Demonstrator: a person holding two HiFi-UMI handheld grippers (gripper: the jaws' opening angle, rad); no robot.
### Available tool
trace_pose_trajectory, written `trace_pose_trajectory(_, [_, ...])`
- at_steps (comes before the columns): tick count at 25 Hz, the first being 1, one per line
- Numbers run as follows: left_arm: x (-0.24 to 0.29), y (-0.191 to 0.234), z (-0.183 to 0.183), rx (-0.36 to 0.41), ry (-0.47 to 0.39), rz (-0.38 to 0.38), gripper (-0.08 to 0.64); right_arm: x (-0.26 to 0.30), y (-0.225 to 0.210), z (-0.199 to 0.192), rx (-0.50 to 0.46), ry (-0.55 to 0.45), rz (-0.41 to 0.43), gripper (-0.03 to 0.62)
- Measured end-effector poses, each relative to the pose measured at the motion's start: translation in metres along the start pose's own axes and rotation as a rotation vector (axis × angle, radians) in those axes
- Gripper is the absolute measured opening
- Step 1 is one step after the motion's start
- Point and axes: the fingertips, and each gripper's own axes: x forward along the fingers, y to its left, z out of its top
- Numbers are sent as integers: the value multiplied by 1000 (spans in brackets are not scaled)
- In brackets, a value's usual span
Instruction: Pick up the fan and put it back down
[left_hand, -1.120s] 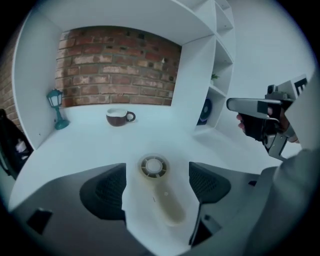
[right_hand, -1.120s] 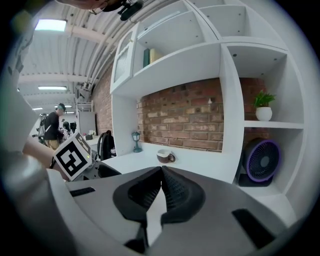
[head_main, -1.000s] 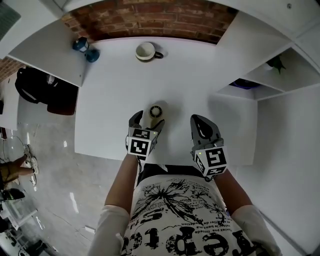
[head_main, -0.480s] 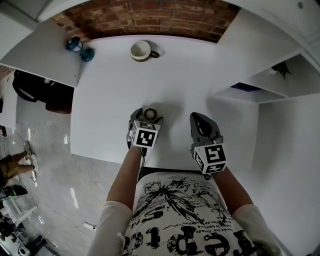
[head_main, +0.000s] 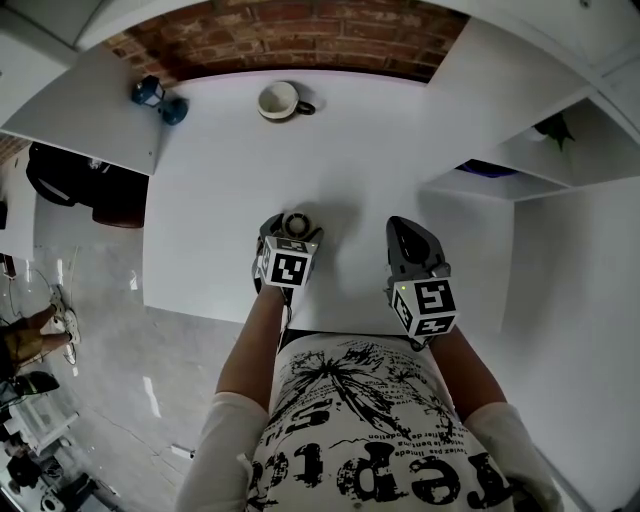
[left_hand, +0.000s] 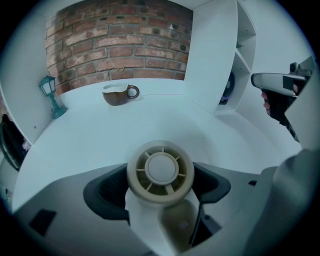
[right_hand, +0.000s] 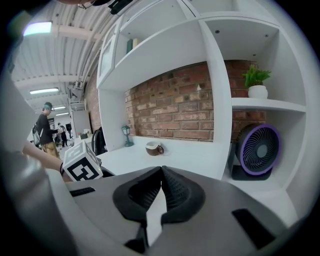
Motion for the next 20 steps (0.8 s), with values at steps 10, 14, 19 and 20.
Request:
trace_pose_trajectory(10, [-48, 7, 19, 30, -107, -59, 385, -16, 31, 26, -26, -50, -41, 15])
trace_pose_trajectory(14, [-90, 9, 37, 96, -190, -63, 385, -26, 49, 39, -28, -84, -60, 15])
trace_pose_trajectory(19, [-154, 11, 58, 154, -336, -88, 385, -45, 75, 61, -38, -141, -89, 15])
trace_pose_trajectory(20, [-166, 12, 63, 163, -369, -95, 385, -50, 80, 67, -45, -156, -95, 15])
